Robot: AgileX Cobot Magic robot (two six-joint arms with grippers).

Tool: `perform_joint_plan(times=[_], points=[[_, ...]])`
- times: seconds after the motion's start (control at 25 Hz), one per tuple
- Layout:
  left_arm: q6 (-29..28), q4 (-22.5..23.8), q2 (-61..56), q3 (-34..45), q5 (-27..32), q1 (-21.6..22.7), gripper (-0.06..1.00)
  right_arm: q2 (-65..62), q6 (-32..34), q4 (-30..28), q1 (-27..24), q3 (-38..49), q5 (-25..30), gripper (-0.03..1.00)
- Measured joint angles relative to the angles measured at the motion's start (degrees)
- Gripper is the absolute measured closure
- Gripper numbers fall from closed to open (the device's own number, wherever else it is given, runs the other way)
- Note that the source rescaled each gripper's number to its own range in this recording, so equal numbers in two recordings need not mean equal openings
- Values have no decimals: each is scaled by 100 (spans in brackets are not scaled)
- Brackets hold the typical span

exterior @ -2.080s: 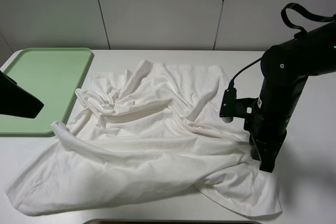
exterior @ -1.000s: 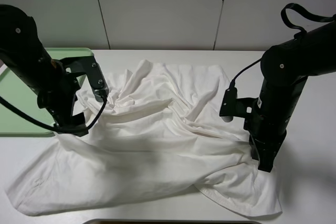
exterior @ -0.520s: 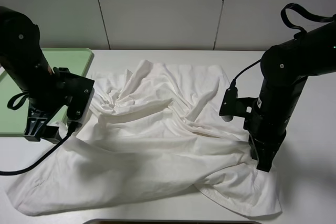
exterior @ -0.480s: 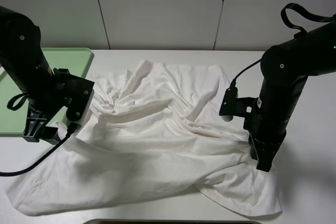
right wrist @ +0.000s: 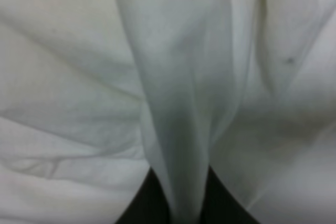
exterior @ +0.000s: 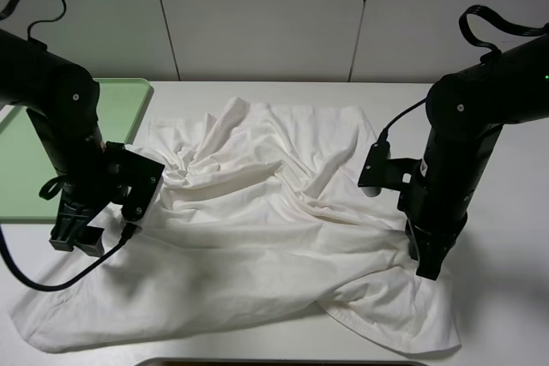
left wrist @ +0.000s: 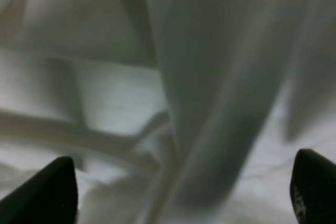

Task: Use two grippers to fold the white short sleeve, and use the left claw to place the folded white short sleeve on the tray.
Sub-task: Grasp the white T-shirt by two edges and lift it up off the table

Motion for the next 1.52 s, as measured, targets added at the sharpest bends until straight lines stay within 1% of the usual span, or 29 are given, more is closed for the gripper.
perform_joint_plan(times=[0.2,0.28,0.32,0.36,0.4,0.44,0.48,0.56,0.64,0.8,0.88,0.96,1.04,1.12,1.2,1.24,1.28,1.32,1.44,1.52], points=[[-11,16,327,0,-286,0,15,0,0,0,0,0,-36,95],[-29,16,397,0,-406,0,20,0,0,0,0,0,-49,95],[-91,11,405,0,-451,0,35,0,0,0,0,0,-55,95],[-91,11,405,0,-451,0,35,0,0,0,0,0,-78,95],[-145,11,405,0,-419,0,53,0,0,0,0,0,-96,95],[-145,11,405,0,-419,0,53,0,0,0,0,0,-114,95],[-182,11,405,0,-287,0,84,0,0,0,0,0,-124,95],[-220,11,405,0,-185,0,93,0,16,0,0,0,-137,95],[-382,11,405,0,-97,0,94,0,58,0,0,0,-137,95],[-521,11,353,0,-84,0,94,-61,229,-5,0,0,-153,95],[-568,11,160,2,-84,0,94,-236,441,-109,0,0,-190,95],[-581,11,13,6,-73,0,94,-448,695,-301,0,0,-270,95],[-590,11,-28,6,-73,0,94,-843,1056,-686,0,0,-358,95],[-662,-2,-204,6,-68,0,94,-1114,1261,-932,0,0,-371,95],[-994,-7,-680,6,-196,0,94,-1644,1572,-1252,0,0,-387,95],[-1205,-7,-951,6,-332,0,94,-1644,1572,-1252,0,0,-387,95],[-1578,-7,-1484,6,-573,0,94,-2200,1749,-1339,0,0,-387,95],[-1892,-7,-2150,8,-718,0,94,-2459,1795,-1353,0,0,-392,95],[-2111,-7,-2893,8,-820,0,94,-3547,1841,-1434,0,5,-405,95],[-2153,-7,-3046,8,-837,0,94,-4150,1841,-1570,0,5,-405,95]])
